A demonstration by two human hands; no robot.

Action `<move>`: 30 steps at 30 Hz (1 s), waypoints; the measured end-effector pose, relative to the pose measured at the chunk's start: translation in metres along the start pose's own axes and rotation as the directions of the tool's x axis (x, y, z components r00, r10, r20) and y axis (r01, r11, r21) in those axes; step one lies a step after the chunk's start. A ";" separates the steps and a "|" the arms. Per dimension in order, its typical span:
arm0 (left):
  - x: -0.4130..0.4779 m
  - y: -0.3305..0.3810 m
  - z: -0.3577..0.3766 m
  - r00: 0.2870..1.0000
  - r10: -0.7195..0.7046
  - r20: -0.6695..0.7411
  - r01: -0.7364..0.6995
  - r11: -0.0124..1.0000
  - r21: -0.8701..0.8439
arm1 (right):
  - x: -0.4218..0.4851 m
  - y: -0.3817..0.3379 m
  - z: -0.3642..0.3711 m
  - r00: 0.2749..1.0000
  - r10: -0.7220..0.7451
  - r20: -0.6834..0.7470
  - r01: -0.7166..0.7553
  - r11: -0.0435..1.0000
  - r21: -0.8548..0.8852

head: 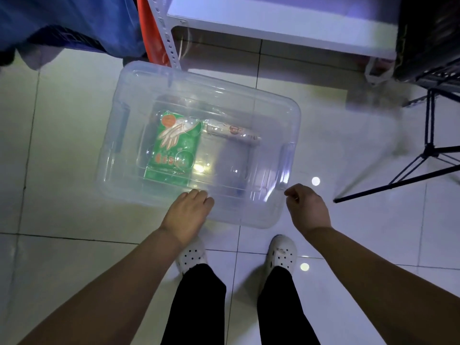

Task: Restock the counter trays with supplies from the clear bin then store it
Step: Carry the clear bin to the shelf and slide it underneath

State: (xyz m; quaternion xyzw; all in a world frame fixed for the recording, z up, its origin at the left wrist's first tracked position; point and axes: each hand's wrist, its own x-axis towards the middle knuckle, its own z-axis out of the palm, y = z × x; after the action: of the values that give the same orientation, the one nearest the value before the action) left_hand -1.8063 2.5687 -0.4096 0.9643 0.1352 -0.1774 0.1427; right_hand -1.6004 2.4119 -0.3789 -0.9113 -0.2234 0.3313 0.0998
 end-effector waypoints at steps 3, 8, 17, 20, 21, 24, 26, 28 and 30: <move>-0.003 -0.014 -0.001 0.999 0.037 0.009 -0.037 0.999 -0.030 | 0.007 -0.002 0.010 0.991 0.120 -0.051 -0.116 0.991 0.068; -0.007 -0.054 -0.013 0.970 -0.225 -0.096 0.218 0.973 -0.082 | 0.021 -0.012 0.028 0.972 0.230 0.051 -0.235 0.959 0.157; -0.014 -0.073 -0.014 0.882 -0.470 -0.013 0.466 0.878 -0.110 | 0.049 -0.021 0.024 0.937 0.350 -0.001 -0.328 0.878 0.349; -0.009 -0.071 -0.012 0.889 -0.458 -0.009 0.455 0.883 -0.115 | 0.071 -0.025 0.005 0.951 0.305 -0.052 -0.278 0.916 0.290; -0.006 -0.071 -0.012 0.888 -0.459 -0.016 0.454 0.883 -0.122 | 0.078 -0.025 0.000 0.954 0.295 -0.051 -0.270 0.922 0.277; 0.004 -0.071 -0.013 0.841 -0.540 -0.042 0.524 0.830 -0.190 | 0.093 -0.021 -0.009 0.962 0.272 -0.025 -0.260 0.939 0.225; 0.009 -0.075 -0.015 0.749 -0.659 -0.072 0.619 0.734 -0.280 | 0.099 -0.015 -0.011 0.964 0.264 -0.004 -0.258 0.946 0.195; 0.011 -0.080 -0.016 0.620 -0.780 -0.080 0.703 0.598 -0.385 | 0.102 -0.011 -0.014 0.966 0.257 0.009 -0.255 0.955 0.153; 0.012 -0.089 -0.016 0.480 -0.876 -0.053 0.755 0.443 -0.483 | 0.106 -0.011 -0.016 0.968 0.248 -0.038 -0.240 0.961 0.139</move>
State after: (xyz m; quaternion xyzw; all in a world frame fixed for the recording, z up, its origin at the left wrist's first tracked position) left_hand -1.8179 2.6585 -0.4203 0.7379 0.6405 -0.0466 0.2074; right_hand -1.5222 2.4714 -0.4223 -0.9320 -0.0838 0.3298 0.1250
